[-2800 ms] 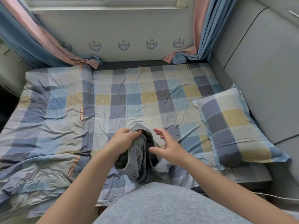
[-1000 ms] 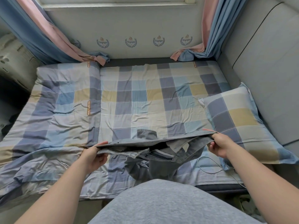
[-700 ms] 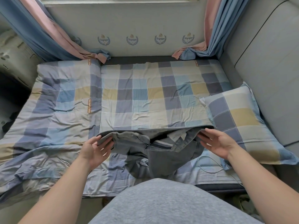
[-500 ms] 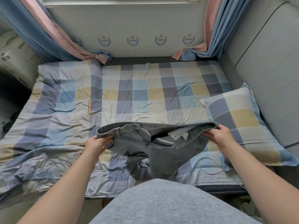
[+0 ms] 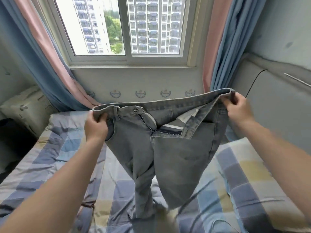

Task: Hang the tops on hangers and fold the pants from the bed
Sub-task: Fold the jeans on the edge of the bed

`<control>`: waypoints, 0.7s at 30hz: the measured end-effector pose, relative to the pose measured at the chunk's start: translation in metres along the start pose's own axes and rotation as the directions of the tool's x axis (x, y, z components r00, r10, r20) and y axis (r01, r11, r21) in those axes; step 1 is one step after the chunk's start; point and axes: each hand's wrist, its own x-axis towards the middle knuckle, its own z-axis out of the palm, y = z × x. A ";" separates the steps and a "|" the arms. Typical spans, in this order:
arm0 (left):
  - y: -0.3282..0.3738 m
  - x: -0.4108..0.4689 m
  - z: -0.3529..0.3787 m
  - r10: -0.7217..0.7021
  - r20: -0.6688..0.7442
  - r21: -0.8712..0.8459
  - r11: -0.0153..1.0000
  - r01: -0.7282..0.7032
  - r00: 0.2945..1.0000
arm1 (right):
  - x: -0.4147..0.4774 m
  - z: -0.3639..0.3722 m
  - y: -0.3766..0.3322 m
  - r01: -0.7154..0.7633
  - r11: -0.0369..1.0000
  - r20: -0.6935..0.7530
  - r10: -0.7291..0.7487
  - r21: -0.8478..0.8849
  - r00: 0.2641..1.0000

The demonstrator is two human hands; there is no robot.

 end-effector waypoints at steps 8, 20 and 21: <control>0.164 0.084 -0.019 0.339 -0.164 -0.015 0.938 -0.346 0.927 | 0.097 -0.040 -0.139 0.210 0.975 -0.145 -0.220 -0.078 0.965; 0.317 0.143 -0.070 0.579 -0.245 0.226 0.814 -0.535 0.777 | 0.155 -0.073 -0.295 0.265 0.962 -0.179 -0.271 -0.058 0.946; 0.324 0.145 -0.073 0.578 -0.238 0.239 0.814 -0.529 0.781 | 0.156 -0.074 -0.305 0.254 0.965 -0.185 -0.260 -0.060 0.948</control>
